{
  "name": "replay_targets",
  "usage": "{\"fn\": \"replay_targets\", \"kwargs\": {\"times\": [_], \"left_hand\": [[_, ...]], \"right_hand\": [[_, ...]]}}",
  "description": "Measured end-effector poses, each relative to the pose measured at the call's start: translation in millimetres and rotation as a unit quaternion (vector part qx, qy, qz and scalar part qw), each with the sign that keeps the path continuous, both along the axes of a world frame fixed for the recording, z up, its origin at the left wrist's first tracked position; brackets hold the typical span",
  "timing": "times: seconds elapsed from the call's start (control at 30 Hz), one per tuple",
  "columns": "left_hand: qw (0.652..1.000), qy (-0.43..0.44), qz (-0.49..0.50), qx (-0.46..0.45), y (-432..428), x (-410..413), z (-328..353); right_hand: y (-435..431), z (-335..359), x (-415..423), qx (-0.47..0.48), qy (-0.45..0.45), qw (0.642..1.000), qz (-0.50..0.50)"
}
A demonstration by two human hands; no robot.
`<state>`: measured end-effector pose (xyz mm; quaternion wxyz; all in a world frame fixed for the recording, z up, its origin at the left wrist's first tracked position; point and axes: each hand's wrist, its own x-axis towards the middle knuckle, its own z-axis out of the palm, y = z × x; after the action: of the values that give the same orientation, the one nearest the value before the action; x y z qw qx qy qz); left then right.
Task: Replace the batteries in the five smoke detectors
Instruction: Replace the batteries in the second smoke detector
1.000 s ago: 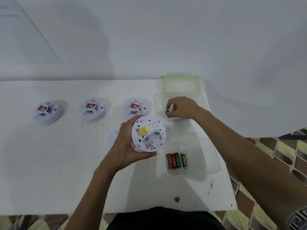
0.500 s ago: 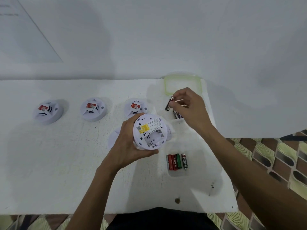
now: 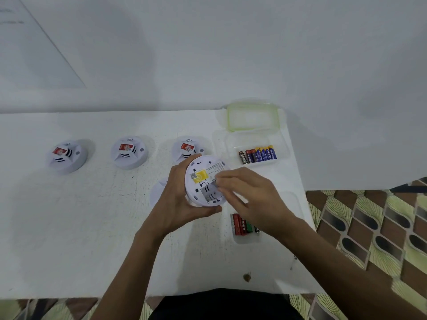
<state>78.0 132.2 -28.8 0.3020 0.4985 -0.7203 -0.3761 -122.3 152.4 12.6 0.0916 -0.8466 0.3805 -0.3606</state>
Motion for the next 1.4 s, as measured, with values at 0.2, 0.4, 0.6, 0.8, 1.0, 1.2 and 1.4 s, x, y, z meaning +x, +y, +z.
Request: {"fn": "replay_targets", "kwargs": {"times": [0.2,0.4,0.6,0.8,1.0,1.2,1.4], "left_hand": [[0.999,-0.005,-0.026,-0.038,7,5,12],[0.992,-0.024,-0.008,-0.125,8,4,20],[0.993,0.003,-0.002,-0.12,11,3,16],[0.994,0.007,0.001,-0.113,18,3,19],[0.995,0.007,0.006,-0.103,21,4,19],[0.995,0.027,0.005,-0.096,19,4,23],[0.997,0.017,0.021,-0.074,18,7,12]], "right_hand": [[-5,2,-2,-0.077,0.166,0.98,0.073],[-16,-6,-7,-0.051,0.146,0.985,0.079],[-22,6,-7,0.065,-0.005,0.995,0.072],[-86,6,-32,0.254,0.101,0.954,-0.121],[-146,-20,-50,0.363,0.347,0.853,-0.143],[-158,-33,-48,0.334,0.379,0.855,-0.12],[-143,-33,-50,0.344,0.189,0.916,-0.077]]}}
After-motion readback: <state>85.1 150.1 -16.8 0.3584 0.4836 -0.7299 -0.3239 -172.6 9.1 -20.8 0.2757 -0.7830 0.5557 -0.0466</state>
